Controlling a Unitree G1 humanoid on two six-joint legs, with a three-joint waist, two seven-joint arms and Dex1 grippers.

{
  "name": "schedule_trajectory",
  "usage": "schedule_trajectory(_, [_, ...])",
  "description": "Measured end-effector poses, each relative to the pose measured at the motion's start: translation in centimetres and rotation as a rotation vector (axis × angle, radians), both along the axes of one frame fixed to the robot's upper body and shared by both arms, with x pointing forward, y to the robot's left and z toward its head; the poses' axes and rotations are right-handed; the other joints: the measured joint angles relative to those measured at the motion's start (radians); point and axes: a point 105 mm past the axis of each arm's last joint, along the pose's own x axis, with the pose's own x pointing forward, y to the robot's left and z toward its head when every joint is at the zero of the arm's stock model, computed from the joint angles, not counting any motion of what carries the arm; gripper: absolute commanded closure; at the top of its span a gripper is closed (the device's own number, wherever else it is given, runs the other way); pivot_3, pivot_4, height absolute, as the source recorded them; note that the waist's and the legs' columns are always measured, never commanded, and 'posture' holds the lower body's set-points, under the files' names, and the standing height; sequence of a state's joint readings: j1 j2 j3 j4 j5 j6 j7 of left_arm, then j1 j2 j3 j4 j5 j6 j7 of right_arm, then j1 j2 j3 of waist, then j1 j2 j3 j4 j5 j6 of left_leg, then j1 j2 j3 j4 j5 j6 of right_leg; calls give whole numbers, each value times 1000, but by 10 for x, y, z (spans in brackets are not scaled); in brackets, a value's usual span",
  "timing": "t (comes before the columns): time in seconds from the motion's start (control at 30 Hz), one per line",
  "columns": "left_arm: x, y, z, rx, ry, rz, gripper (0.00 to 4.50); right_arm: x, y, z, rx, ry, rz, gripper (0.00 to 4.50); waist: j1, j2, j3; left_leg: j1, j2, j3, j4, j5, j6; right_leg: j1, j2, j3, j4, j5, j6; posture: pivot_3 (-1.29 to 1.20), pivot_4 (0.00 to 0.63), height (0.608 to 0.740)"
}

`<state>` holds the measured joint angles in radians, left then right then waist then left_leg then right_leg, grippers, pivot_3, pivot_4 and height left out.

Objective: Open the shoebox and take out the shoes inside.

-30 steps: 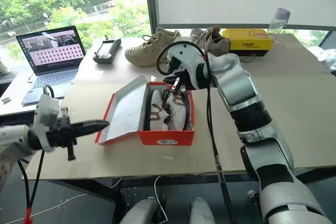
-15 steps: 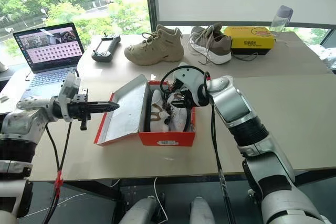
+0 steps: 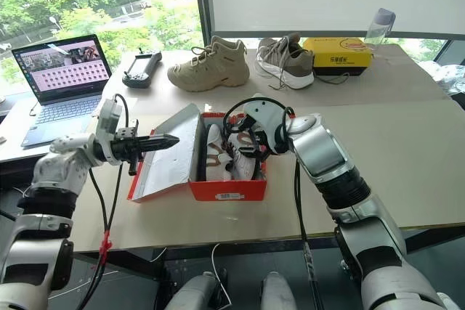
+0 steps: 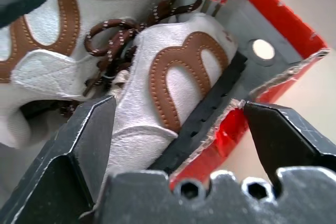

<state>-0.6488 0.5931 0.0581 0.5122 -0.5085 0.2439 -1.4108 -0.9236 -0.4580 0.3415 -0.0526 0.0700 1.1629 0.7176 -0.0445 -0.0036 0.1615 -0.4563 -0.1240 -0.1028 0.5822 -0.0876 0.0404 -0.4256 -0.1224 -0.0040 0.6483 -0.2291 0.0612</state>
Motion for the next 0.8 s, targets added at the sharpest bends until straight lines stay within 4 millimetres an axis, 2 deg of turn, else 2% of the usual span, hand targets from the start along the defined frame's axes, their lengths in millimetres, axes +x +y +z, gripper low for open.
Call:
schedule_trajectory(0.3, [0,-3,-4,-37,-24,53,4500,-1,6,-6,-5,27,17,17,2,0,0,0,0,-1,2,0,0,1,0,-2,0,0,0,0,150,732])
schedule_trajectory(0.47, [-3,-5,1,-35,-50,46,4500,11,4,-20,-121,-18,21,17,-2,-1,-1,5,0,-1,4,0,0,4,0,-3,-1,0,0,0,150,732])
schedule_trajectory(0.57, [-4,-7,3,-35,-54,39,4500,21,3,-27,-175,-44,11,17,-5,-2,-2,11,1,-1,2,-1,0,7,0,-2,0,-3,7,0,150,732])
schedule_trajectory(0.77, [-5,-6,2,-37,-47,48,4500,29,15,-36,-163,-40,25,17,-26,-6,-7,16,2,-2,-2,-1,-1,8,0,-1,0,-3,6,0,150,732])
schedule_trajectory(0.8, [-5,-7,3,-36,-51,46,4500,30,15,-37,-156,-35,23,262,-28,-6,-8,16,2,-2,-2,-1,-1,8,0,-1,0,-3,6,0,150,732])
